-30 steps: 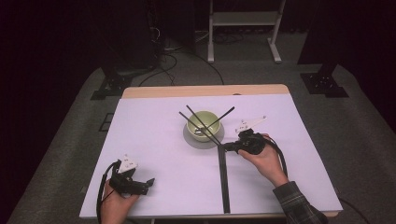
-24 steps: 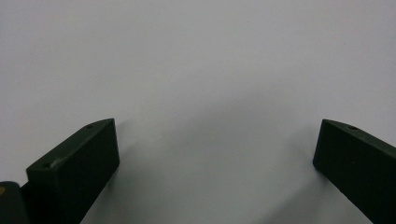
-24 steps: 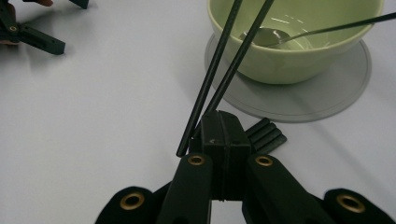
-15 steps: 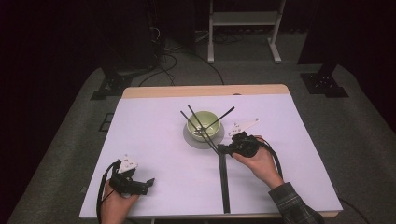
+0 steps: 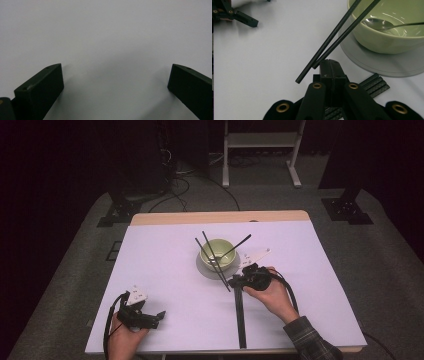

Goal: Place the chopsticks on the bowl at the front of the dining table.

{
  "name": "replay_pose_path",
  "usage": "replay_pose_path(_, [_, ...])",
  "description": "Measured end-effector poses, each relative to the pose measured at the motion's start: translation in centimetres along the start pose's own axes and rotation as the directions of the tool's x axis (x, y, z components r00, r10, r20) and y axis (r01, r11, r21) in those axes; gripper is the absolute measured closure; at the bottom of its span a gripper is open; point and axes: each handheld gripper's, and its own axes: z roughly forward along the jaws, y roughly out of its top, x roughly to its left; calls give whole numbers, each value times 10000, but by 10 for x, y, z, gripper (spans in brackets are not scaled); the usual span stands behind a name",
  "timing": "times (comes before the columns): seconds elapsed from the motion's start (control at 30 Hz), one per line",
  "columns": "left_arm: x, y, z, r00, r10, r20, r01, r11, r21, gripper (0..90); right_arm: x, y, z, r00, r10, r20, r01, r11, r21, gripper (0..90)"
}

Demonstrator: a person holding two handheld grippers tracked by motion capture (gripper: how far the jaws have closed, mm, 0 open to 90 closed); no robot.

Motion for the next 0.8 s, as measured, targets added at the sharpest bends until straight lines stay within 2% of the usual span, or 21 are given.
replay_pose_path(0.4, [0,0,0,10000,3,1,-3,10000,0,0,1,2,2,10000,3,4,-3,10000,18,899])
replay_pose_path(0.8, [0,0,0,10000,9,-16,-9,10000,-17,0,-10,15,-16,9991,261,339,-239,9978,-624,898])
